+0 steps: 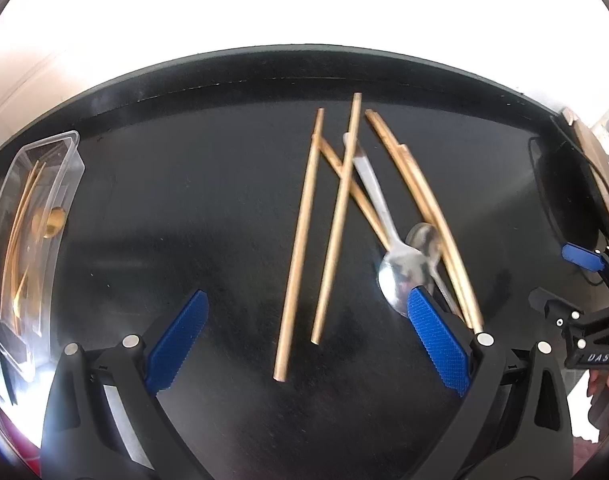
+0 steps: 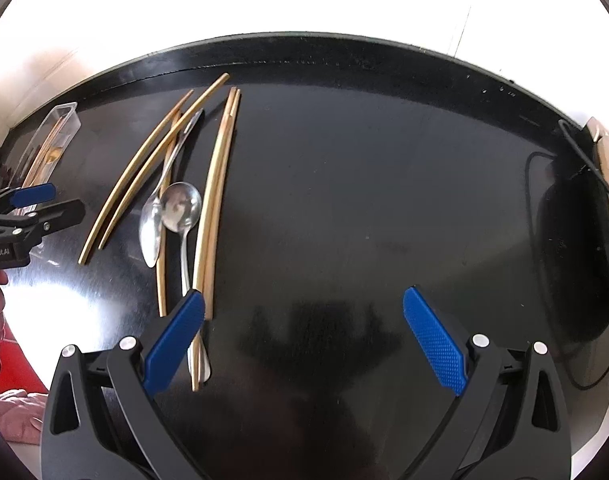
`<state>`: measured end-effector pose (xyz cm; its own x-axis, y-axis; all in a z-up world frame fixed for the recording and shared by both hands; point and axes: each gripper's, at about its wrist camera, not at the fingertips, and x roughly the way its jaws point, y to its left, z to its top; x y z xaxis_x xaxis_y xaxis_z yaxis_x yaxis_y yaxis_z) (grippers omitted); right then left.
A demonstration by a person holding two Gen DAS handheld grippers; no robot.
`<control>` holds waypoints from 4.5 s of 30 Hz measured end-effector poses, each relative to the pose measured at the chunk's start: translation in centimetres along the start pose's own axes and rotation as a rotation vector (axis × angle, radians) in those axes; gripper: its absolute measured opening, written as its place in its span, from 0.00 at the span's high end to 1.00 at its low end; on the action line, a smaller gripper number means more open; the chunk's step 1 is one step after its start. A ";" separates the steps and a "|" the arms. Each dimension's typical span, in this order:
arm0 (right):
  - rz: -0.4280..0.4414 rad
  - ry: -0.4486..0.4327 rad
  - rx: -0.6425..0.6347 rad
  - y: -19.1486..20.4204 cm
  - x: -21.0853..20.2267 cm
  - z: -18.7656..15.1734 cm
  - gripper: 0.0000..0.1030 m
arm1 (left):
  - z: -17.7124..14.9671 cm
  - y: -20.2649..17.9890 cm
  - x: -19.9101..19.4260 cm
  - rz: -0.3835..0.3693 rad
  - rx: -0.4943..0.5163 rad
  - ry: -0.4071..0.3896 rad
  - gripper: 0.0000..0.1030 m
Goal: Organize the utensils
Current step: 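Move both tools back over the remaining chopsticks and silver spoons, then close the right tool on a chopstick while the left tool grasps another chopstick, then carry both chopsticks over the clear container with both tools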
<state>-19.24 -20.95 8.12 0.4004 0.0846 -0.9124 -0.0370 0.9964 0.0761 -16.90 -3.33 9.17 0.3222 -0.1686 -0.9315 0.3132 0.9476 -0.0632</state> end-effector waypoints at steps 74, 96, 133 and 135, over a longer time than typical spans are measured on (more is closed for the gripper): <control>-0.083 0.197 0.016 3.0 8.5 8.9 0.05 | 10.3 2.4 10.8 0.058 0.065 0.134 0.05; 0.026 0.038 -0.100 6.0 2.5 5.2 0.92 | 8.7 0.5 5.0 -0.011 0.095 -0.028 0.94; 0.413 -0.069 -0.159 41.9 -4.1 9.0 0.92 | -1.6 32.1 -14.7 0.098 -0.068 -0.194 0.94; 0.417 -0.037 -0.133 42.3 -2.9 8.8 0.92 | -1.3 33.2 -14.0 0.089 -0.051 -0.190 0.94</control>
<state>-13.89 20.96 17.56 0.3587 0.4819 -0.7994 -0.3186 0.8682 0.3803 -12.15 30.87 19.62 0.5110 -0.1271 -0.8501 0.2320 0.9727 -0.0061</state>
